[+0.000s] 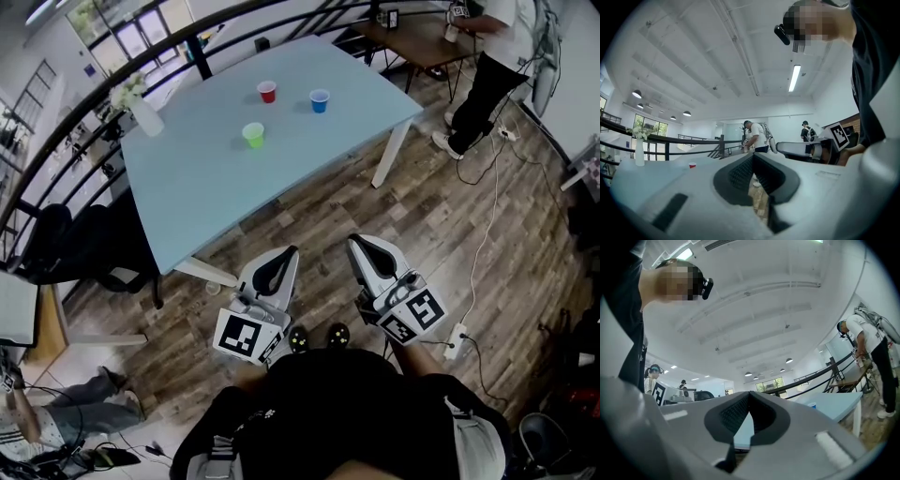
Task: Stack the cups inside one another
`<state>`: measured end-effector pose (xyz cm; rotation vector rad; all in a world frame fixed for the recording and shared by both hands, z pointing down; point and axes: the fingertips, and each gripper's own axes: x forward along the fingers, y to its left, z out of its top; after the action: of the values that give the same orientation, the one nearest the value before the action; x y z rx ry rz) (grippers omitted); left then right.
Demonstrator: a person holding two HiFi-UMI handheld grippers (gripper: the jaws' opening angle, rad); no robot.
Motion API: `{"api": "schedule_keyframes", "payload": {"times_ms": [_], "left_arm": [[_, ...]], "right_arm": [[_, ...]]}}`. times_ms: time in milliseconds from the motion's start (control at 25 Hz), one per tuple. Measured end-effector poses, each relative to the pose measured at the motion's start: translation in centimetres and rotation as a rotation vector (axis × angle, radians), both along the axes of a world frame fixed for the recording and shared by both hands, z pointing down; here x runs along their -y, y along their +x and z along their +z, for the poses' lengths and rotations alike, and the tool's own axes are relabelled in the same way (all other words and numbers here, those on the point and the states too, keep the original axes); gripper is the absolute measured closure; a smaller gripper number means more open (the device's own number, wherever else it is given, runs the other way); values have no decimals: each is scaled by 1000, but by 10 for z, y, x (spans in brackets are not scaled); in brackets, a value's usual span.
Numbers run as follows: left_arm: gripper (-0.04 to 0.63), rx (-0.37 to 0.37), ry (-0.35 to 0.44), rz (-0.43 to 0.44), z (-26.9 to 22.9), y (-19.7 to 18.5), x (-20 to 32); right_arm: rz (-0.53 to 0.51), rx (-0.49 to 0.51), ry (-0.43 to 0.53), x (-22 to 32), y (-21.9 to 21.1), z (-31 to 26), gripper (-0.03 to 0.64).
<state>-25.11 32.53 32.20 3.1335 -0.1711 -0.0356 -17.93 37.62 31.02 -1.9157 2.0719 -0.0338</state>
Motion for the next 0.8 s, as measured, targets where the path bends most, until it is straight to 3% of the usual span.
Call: {"api": "schedule_keyframes", "payload": {"times_ms": [400, 560, 800], "left_arm": [[606, 17, 8, 26, 4, 44, -26], [606, 24, 13, 28, 6, 57, -36], [606, 34, 24, 13, 9, 67, -49]], "right_arm": [[43, 0, 1, -34, 44, 3, 612], [80, -49, -37, -44, 57, 12, 614], [44, -63, -32, -54, 62, 16, 614]]}}
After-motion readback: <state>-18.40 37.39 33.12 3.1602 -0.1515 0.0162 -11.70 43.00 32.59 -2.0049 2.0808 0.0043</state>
